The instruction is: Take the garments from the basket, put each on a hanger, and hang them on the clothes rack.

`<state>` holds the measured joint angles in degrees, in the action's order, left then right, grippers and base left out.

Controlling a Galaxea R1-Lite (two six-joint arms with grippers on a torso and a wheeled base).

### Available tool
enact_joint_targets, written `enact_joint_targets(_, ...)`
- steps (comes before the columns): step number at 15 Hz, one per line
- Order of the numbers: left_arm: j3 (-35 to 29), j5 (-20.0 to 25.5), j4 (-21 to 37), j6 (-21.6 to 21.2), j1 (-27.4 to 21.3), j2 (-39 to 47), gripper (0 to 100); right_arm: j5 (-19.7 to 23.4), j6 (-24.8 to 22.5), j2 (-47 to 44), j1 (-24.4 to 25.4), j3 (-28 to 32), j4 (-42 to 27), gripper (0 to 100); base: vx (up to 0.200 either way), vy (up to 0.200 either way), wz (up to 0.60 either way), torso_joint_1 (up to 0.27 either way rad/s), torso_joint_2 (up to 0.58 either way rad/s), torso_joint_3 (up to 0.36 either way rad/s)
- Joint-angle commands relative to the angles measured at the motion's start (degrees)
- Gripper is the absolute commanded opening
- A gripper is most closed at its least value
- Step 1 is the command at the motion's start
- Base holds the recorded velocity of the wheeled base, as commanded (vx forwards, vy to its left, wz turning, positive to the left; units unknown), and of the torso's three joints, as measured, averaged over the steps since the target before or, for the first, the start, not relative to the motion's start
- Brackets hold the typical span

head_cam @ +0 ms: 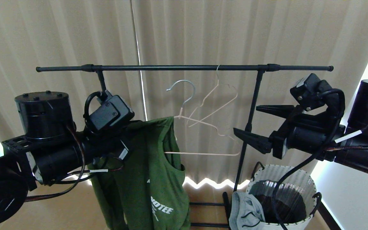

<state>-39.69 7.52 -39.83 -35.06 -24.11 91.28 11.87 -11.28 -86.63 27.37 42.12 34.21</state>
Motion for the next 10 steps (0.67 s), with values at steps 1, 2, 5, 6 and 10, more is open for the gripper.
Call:
enact_joint_targets(1, 0.3, -1.2, -0.1, 1.5, 0.5, 0.0, 0, -0.2, 0.0, 1.6, -0.9, -1.1, -0.1, 100, 0.000, 0.000, 0.00, 0.000, 0.00, 0.000)
enact_joint_targets(2, 0.0, -3.2, -0.2, 4.6, 0.5, 0.0, 0, -1.0, 0.0, 2.2, -0.9, -2.2, 0.0, 100, 0.000, 0.000, 0.00, 0.000, 0.00, 0.000)
enact_joint_targets(5, -0.4, -7.0, -0.3, 10.7, -0.9, -0.2, 0, -1.6, 1.3, 3.0, 0.8, -6.4, 0.2, 100, 0.000, 0.000, 0.00, 0.000, 0.00, 0.000)
enact_joint_targets(6, -0.8, -7.2, -0.3, 12.1, -1.5, -0.2, 0, -1.6, 3.6, 2.9, 3.0, -7.8, 0.9, 100, 0.000, 0.000, 0.00, 0.000, 0.00, 0.000)
enact_joint_targets(10, -3.5, -6.6, -2.5, 17.3, -4.1, -0.3, 0, -3.0, 13.6, 0.6, 11.0, -9.5, 4.2, 100, 0.000, 0.000, 0.00, 0.000, 0.00, 0.000)
